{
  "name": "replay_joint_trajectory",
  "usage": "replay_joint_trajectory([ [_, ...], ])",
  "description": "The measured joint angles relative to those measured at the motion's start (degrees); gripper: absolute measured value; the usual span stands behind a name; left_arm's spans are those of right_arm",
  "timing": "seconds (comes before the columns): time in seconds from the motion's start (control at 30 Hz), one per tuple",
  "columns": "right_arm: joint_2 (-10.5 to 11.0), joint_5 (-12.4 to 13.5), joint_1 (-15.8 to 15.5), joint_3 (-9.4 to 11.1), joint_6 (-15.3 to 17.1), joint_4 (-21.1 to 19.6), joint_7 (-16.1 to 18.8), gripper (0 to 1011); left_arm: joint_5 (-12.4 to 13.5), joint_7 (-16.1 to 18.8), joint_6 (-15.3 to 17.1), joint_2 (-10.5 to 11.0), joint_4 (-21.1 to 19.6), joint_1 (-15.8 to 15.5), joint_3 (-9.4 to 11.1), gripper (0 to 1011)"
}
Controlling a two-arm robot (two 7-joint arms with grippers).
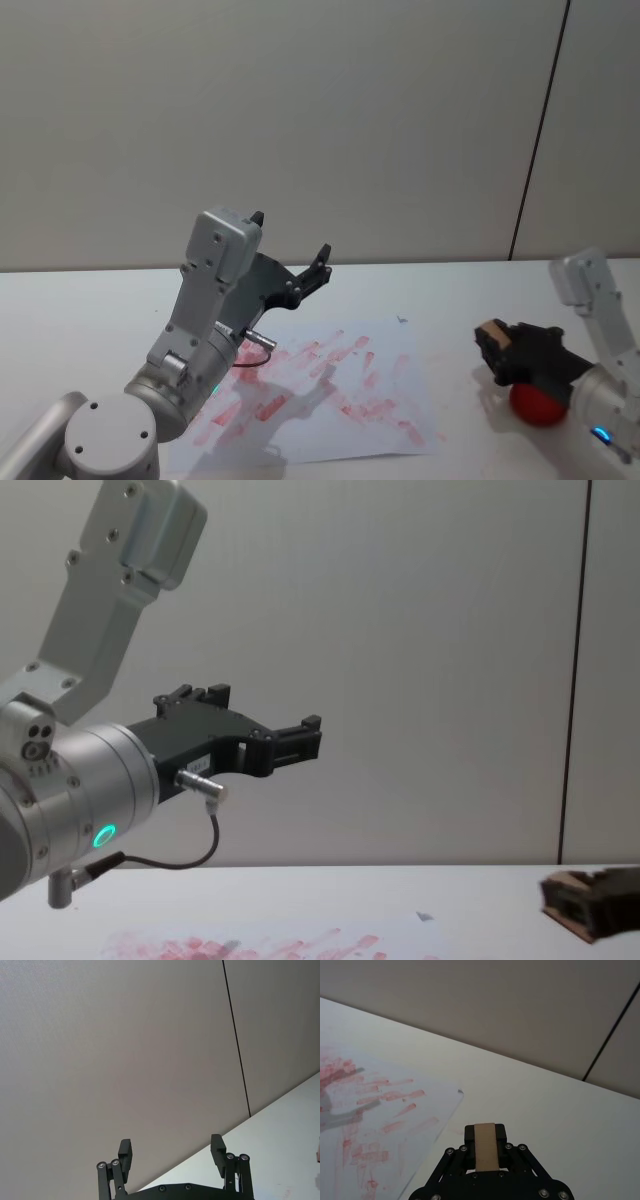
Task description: Use the one hand to pick up the stamp and affix it onto the A4 paper.
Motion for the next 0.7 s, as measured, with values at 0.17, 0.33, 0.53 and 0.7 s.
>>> replay_joint_trajectory([
  [0.17, 1.5, 0.1, -1.4, 0.9, 0.6, -1.1, -0.7, 218, 0.0, 0.0, 0.0, 0.0, 0.0, 0.0, 0.0, 1001],
  [0.33, 2.3, 0.1, -2.1, 1.3, 1.0, -1.6, -1.1, 218, 0.0, 0.0, 0.0, 0.0, 0.0, 0.0, 0.0, 1001],
  [0.53, 3.0, -0.1, -2.8, 1.7, 1.6, -2.1, -1.3, 218, 0.0, 0.0, 0.0, 0.0, 0.0, 0.0, 0.0, 1002],
  [0.7, 3.6, -0.1, -3.5, 2.0, 2.5, -2.6, -1.3, 218, 0.0, 0.0, 0.0, 0.0, 0.0, 0.0, 0.0, 1001],
])
